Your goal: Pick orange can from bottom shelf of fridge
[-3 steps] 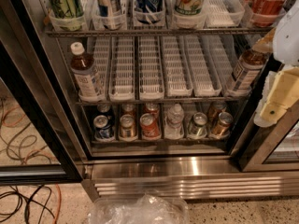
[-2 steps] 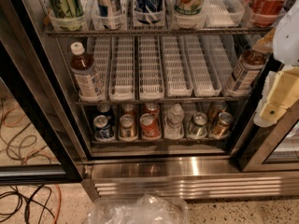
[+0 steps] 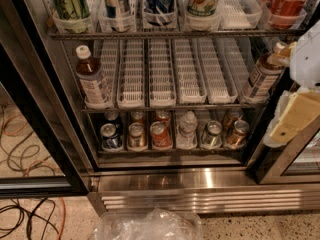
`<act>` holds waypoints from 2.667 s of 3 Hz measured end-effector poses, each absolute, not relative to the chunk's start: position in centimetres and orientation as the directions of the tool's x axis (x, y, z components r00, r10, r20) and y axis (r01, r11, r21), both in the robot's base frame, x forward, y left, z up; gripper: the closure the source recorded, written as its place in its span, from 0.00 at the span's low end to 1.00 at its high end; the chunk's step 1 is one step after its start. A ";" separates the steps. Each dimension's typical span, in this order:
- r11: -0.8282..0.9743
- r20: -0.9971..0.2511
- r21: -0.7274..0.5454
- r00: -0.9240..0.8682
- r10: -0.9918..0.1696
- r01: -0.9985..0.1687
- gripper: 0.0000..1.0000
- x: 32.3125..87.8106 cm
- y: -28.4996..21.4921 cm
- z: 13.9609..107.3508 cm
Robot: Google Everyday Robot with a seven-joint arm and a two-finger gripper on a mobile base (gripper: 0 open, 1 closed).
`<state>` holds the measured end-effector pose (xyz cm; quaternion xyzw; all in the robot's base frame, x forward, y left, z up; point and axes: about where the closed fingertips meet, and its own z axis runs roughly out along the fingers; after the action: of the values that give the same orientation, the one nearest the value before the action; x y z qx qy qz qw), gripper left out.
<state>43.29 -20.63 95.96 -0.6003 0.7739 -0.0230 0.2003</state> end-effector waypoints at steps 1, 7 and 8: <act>0.289 -0.342 -0.316 -0.176 -0.923 -0.904 0.00 43.5 -19.7 93.4; 0.490 -0.665 -0.173 -0.265 -0.698 -0.855 0.00 40.9 -8.6 77.7; 0.544 -0.722 -0.149 -0.286 -0.631 -0.826 0.00 39.7 -4.6 75.0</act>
Offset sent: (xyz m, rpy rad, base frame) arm 0.0129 0.0332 -0.1202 0.1087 -0.1265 0.0427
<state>39.72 -4.59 75.04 -0.4600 0.7915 0.1278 0.3816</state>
